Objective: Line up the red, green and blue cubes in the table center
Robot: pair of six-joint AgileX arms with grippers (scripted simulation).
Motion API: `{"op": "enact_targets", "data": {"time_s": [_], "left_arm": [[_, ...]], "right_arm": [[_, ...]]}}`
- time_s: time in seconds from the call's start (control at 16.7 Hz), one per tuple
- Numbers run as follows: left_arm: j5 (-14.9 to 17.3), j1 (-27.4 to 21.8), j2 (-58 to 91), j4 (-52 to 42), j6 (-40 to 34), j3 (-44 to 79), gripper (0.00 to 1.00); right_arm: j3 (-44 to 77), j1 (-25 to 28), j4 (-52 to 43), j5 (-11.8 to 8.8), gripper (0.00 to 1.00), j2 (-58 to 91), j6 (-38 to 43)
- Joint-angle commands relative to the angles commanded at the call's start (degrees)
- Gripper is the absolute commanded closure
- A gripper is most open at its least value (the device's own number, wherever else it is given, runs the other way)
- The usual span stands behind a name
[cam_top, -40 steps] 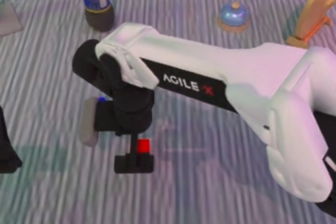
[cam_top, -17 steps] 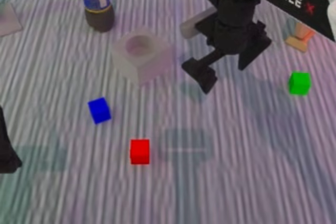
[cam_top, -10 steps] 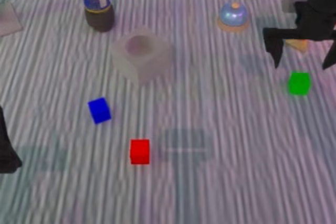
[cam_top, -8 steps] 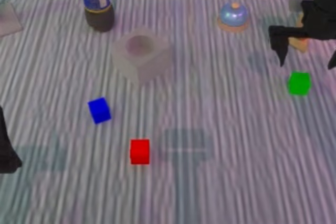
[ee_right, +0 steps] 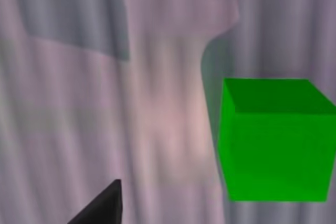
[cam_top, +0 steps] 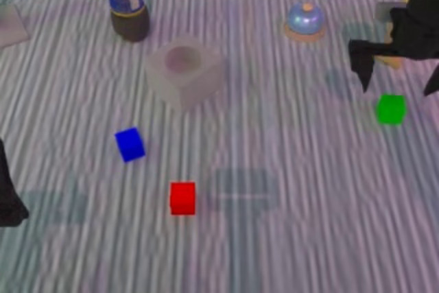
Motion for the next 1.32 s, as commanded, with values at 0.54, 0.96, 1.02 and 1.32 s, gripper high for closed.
{"op": "enact_targets", "data": {"time_s": [0.54, 0.96, 1.02, 1.32], "left_arm": [[0.0, 0.0, 0.0, 0.0, 0.0, 0.0, 0.00], [0.0, 0.0, 0.0, 0.0, 0.0, 0.0, 0.00], [0.0, 0.0, 0.0, 0.0, 0.0, 0.0, 0.00], [0.0, 0.0, 0.0, 0.0, 0.0, 0.0, 0.00]], "right_arm": [[-9.5, 0.0, 13.2, 0.0, 0.00, 3.7, 0.1], [-9.5, 0.0, 13.2, 0.0, 0.38, 3.7, 0.1], [-9.5, 0.0, 13.2, 0.0, 0.45, 3.7, 0.1], [-9.5, 0.0, 13.2, 0.0, 0.83, 3.7, 0.1]]}}
